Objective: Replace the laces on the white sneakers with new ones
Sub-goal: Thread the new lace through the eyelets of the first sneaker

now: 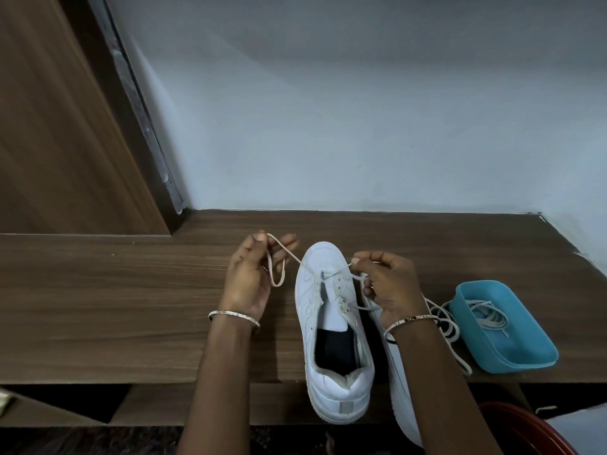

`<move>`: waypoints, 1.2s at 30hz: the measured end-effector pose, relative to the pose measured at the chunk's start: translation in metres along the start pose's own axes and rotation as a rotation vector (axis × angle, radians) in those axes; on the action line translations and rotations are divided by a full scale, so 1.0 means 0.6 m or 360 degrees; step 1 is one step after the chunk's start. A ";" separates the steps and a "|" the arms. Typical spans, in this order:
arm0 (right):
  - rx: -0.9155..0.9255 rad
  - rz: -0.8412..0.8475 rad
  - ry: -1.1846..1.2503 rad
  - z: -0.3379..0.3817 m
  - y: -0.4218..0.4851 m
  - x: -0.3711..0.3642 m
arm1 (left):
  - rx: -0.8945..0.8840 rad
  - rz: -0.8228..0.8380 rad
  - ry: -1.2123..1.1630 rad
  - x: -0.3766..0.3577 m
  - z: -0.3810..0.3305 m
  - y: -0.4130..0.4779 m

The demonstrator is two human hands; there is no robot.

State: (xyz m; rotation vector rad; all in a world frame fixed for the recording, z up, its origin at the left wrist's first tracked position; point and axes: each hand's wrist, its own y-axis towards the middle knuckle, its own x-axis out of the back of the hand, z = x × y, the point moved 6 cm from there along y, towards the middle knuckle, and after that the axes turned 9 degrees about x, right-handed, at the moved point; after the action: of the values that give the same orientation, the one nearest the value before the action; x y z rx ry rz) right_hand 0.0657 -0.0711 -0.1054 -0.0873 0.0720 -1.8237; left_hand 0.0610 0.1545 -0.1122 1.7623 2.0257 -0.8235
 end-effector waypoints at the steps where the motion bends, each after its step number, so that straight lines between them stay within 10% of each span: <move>1: -0.0034 0.0011 0.0068 0.000 -0.001 -0.001 | 0.0001 -0.0007 -0.0206 0.005 -0.007 -0.002; 6: -0.0160 0.0051 0.0443 0.004 -0.006 -0.010 | -0.0077 -0.0385 -0.0281 0.062 -0.025 -0.002; 10: -0.0038 0.0000 0.0559 0.017 -0.004 -0.010 | -0.0408 -0.0614 0.0696 0.065 -0.047 -0.018; 17: 0.0014 0.0073 0.0706 0.027 -0.009 -0.015 | -0.0466 -0.0156 0.2295 0.012 0.005 0.003; 21: 0.0124 -0.0003 0.0402 0.027 -0.006 -0.006 | -0.0416 -0.0052 0.1912 0.014 0.006 -0.002; 30: 0.0181 -0.0018 0.0231 0.020 -0.001 0.001 | 0.0044 -0.0246 -0.0528 0.033 -0.012 -0.006; 36: 0.0320 0.0000 0.0073 0.035 -0.006 0.004 | -0.0100 -0.0359 -0.0639 0.073 -0.023 0.005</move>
State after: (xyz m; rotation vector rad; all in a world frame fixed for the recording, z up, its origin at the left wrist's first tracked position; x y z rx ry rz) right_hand 0.0636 -0.0725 -0.0839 0.0964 -0.0794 -1.8236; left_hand 0.0578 0.1975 -0.1282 1.2268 1.9676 -1.0694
